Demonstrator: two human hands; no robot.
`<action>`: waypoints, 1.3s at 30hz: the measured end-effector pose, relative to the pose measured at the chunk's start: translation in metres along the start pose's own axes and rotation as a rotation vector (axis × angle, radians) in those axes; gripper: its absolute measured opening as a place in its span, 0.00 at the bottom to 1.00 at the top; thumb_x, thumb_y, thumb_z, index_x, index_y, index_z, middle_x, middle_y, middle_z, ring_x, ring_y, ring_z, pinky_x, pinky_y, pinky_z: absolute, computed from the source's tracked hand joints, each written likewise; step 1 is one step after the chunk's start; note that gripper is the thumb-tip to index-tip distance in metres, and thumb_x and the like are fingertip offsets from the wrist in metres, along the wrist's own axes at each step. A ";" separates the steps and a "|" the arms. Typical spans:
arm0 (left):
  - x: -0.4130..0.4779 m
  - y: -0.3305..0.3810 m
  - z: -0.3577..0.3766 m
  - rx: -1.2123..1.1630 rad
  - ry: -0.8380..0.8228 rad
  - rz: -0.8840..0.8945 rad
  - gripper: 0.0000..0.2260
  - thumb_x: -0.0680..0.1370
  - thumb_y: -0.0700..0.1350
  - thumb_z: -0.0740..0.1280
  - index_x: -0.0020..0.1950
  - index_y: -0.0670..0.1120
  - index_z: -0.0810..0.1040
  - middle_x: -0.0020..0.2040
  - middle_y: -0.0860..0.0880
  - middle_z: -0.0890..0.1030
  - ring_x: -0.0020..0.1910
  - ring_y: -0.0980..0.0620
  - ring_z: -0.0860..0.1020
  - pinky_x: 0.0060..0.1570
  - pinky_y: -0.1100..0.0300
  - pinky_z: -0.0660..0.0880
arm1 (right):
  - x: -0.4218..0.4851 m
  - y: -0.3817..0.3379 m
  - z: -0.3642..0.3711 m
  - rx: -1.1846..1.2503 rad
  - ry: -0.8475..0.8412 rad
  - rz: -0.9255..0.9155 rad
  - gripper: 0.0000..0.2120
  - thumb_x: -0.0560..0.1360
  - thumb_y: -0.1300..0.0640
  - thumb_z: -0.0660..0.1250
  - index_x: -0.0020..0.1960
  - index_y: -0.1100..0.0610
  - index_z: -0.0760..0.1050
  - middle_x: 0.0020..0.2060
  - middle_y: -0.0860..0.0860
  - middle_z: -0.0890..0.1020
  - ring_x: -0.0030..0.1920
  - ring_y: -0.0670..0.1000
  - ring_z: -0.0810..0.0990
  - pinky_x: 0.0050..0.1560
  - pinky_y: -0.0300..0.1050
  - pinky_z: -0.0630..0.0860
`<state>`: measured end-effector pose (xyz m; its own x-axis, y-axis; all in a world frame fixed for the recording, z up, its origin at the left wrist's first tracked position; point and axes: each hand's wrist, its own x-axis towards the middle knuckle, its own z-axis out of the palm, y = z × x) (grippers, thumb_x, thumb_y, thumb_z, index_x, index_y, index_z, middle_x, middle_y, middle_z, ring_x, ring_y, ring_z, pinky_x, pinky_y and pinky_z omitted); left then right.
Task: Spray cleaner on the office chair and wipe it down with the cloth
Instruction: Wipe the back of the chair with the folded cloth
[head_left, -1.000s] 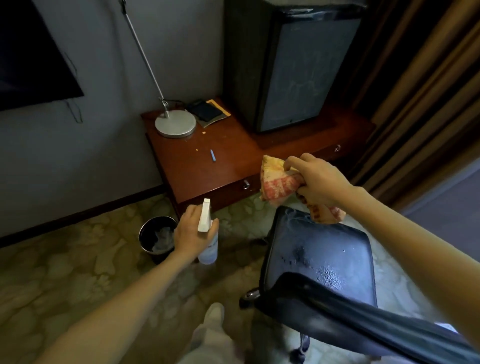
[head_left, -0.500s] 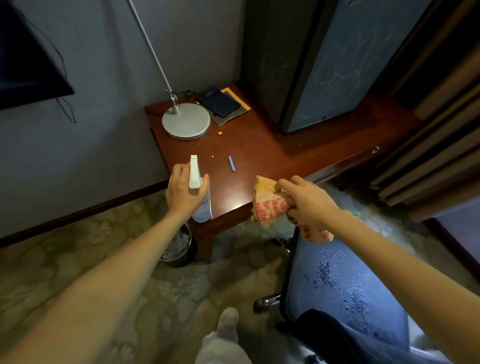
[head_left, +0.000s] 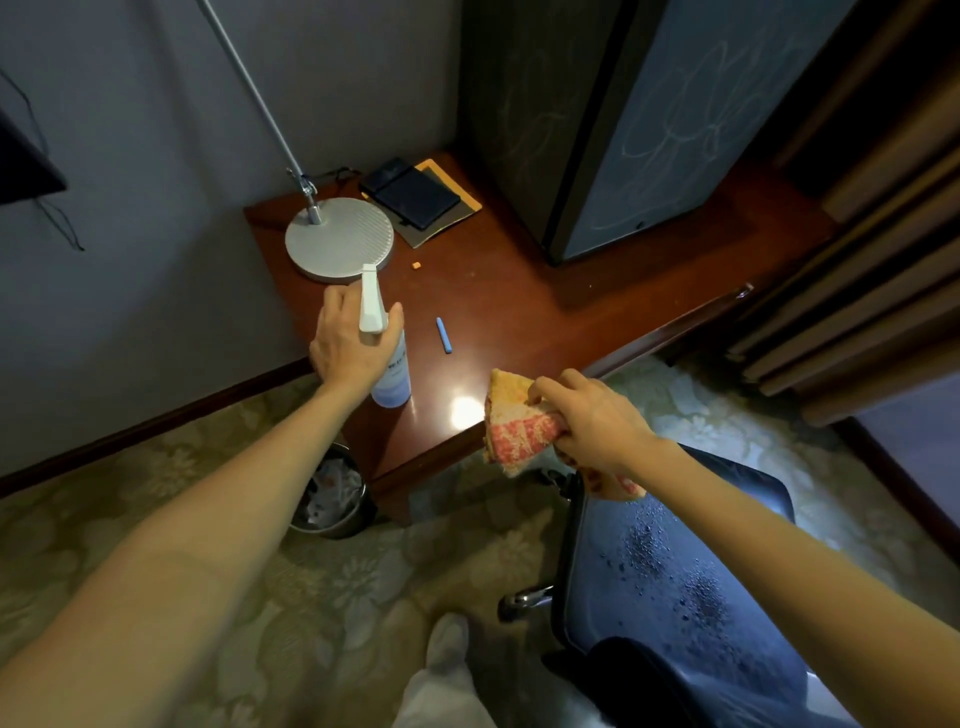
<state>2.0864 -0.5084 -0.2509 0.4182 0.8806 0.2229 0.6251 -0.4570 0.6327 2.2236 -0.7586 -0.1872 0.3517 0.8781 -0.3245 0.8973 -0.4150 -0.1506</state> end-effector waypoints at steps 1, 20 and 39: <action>0.000 0.001 0.001 -0.001 -0.005 -0.026 0.20 0.74 0.57 0.68 0.60 0.46 0.74 0.55 0.45 0.74 0.52 0.45 0.76 0.44 0.49 0.76 | -0.001 0.002 0.000 -0.001 -0.001 0.004 0.25 0.71 0.59 0.67 0.64 0.47 0.63 0.55 0.52 0.69 0.54 0.58 0.72 0.41 0.50 0.73; -0.129 -0.014 -0.040 -0.029 -0.031 -0.141 0.28 0.72 0.61 0.67 0.67 0.50 0.68 0.62 0.46 0.71 0.59 0.44 0.74 0.53 0.45 0.75 | -0.108 0.014 -0.027 -0.132 0.054 0.028 0.25 0.72 0.57 0.68 0.64 0.44 0.61 0.55 0.52 0.69 0.53 0.56 0.72 0.43 0.50 0.74; -0.409 0.098 -0.098 0.089 -0.033 0.254 0.19 0.74 0.60 0.65 0.58 0.51 0.75 0.53 0.51 0.74 0.51 0.48 0.76 0.45 0.49 0.77 | -0.411 0.041 -0.038 -0.212 0.298 0.079 0.25 0.72 0.57 0.68 0.64 0.44 0.63 0.52 0.50 0.70 0.46 0.53 0.72 0.38 0.48 0.72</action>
<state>1.9118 -0.9007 -0.2076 0.5895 0.7321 0.3413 0.5520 -0.6736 0.4915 2.1259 -1.1272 -0.0240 0.4561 0.8892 -0.0362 0.8887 -0.4529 0.0708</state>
